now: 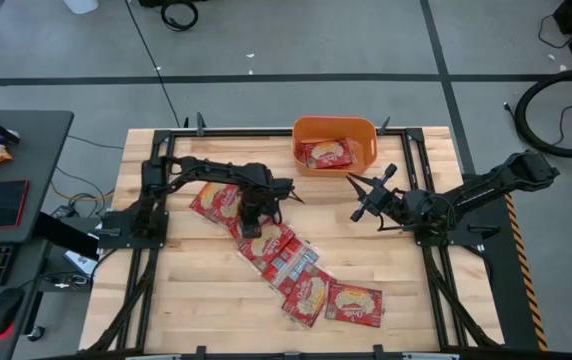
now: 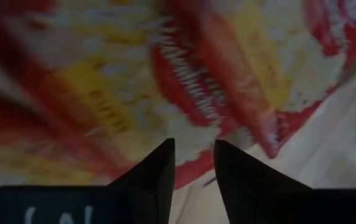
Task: Sort popcorn bags into baskets
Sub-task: Put the popcorn bag into the bin
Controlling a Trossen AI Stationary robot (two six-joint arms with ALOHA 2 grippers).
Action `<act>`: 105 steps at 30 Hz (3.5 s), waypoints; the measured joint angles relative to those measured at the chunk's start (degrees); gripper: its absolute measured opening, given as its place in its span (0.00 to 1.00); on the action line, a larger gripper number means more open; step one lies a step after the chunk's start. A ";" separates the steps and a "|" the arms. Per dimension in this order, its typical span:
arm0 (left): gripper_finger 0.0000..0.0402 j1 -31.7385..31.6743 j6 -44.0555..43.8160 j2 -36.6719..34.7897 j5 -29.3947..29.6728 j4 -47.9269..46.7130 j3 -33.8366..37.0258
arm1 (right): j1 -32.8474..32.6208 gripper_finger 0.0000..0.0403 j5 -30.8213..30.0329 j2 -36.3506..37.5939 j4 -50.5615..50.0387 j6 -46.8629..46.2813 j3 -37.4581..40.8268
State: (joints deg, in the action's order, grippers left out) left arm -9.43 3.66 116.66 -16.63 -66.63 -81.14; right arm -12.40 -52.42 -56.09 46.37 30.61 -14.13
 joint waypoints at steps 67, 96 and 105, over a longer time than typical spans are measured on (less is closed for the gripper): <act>0.02 1.51 -18.48 -13.77 -1.23 34.25 13.50 | 0.15 0.12 4.25 0.01 1.12 0.02 0.00; 0.01 -6.61 7.76 -11.22 31.50 59.89 -8.23 | 0.17 0.12 4.46 0.01 1.53 0.21 0.00; 0.01 -9.44 10.83 -0.48 28.41 52.22 -15.50 | 0.22 0.12 5.64 0.02 1.59 0.20 0.02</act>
State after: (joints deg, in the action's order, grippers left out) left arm -18.87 14.49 116.18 11.78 -14.41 -96.65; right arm -12.19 -46.78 -56.07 47.95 30.81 -14.11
